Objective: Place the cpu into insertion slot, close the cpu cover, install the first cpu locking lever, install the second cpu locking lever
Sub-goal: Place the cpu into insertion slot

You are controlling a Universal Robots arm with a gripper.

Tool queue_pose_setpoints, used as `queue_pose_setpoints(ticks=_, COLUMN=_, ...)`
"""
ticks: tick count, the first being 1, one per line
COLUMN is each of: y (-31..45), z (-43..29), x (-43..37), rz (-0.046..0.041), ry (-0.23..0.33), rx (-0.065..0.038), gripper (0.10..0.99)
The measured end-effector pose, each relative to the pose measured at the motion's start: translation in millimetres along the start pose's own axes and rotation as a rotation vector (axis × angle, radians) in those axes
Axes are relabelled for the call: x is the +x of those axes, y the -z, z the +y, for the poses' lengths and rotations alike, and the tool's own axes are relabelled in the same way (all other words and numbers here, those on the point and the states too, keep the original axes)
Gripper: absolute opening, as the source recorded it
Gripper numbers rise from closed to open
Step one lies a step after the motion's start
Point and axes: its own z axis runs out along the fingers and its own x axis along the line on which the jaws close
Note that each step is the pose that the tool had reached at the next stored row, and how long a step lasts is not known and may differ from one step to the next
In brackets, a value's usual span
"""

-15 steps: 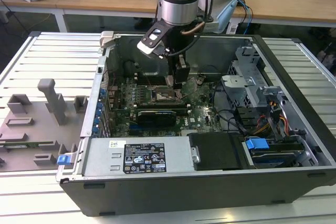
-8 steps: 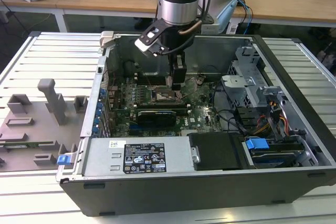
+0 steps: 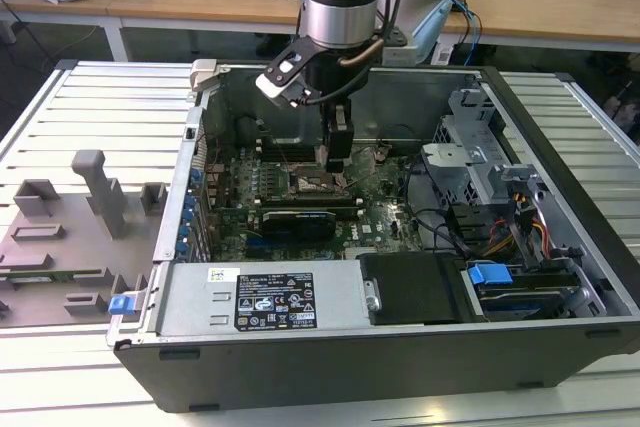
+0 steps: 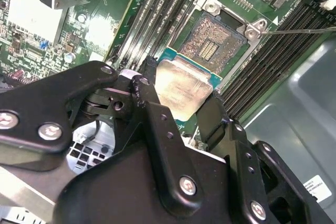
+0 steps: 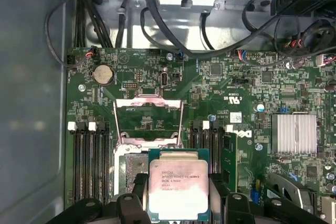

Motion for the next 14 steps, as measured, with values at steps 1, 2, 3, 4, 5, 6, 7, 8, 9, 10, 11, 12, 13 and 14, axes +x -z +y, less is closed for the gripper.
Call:
queue_pose_setpoints(ticks=1, y=-0.9, z=-0.2, x=0.0, rz=-0.0002, ry=0.000, rx=0.000, gripper=0.545)
queue_pose_setpoints(ticks=2, y=-1.9, z=-0.5, x=0.1, rz=-0.0002, ry=0.000, rx=0.000, gripper=0.545)
queue_pose_setpoints(ticks=3, y=-4.3, z=-0.9, x=0.2, rz=-0.0003, ry=0.000, rx=0.000, gripper=0.545)
queue_pose_setpoints(ticks=4, y=-5.8, z=-1.2, x=0.2, rz=-0.0011, ry=0.000, rx=0.000, gripper=0.545)
queue_pose_setpoints(ticks=5, y=-6.7, z=-1.6, x=0.3, rz=-0.0014, ry=0.000, rx=0.000, gripper=0.545)
queue_pose_setpoints(ticks=6, y=-7.8, z=-1.9, x=0.3, rz=-0.0015, ry=0.000, rx=0.000, gripper=0.545)
queue_pose_setpoints(ticks=7, y=-8.8, z=-2.1, x=0.4, rz=-0.0014, ry=0.000, rx=0.000, gripper=0.545)
queue_pose_setpoints(ticks=8, y=-11.0, z=-2.6, x=0.5, rz=-0.0015, ry=0.000, rx=0.000, gripper=0.545)
queue_pose_setpoints(ticks=9, y=-12.4, z=-2.7, x=0.6, rz=-0.0014, ry=0.000, rx=0.000, gripper=0.545)
queue_pose_setpoints(ticks=10, y=-13.8, z=-2.9, x=0.7, rz=-0.0015, ry=0.000, rx=0.000, gripper=0.545)
queue_pose_setpoints(ticks=11, y=-16.5, z=-3.1, x=0.9, rz=-0.0015, ry=0.000, rx=0.000, gripper=0.545)
queue_pose_setpoints(ticks=12, y=-19.0, z=-3.3, x=1.1, rz=-0.0015, ry=0.000, rx=0.000, gripper=0.545)
queue_pose_setpoints(ticks=13, y=-20.7, z=-3.5, x=1.4, rz=-0.0014, ry=0.000, rx=0.000, gripper=0.545)
queue_pose_setpoints(ticks=14, y=-21.4, z=-3.9, x=1.9, rz=-0.0015, ry=0.000, rx=0.000, gripper=0.545)
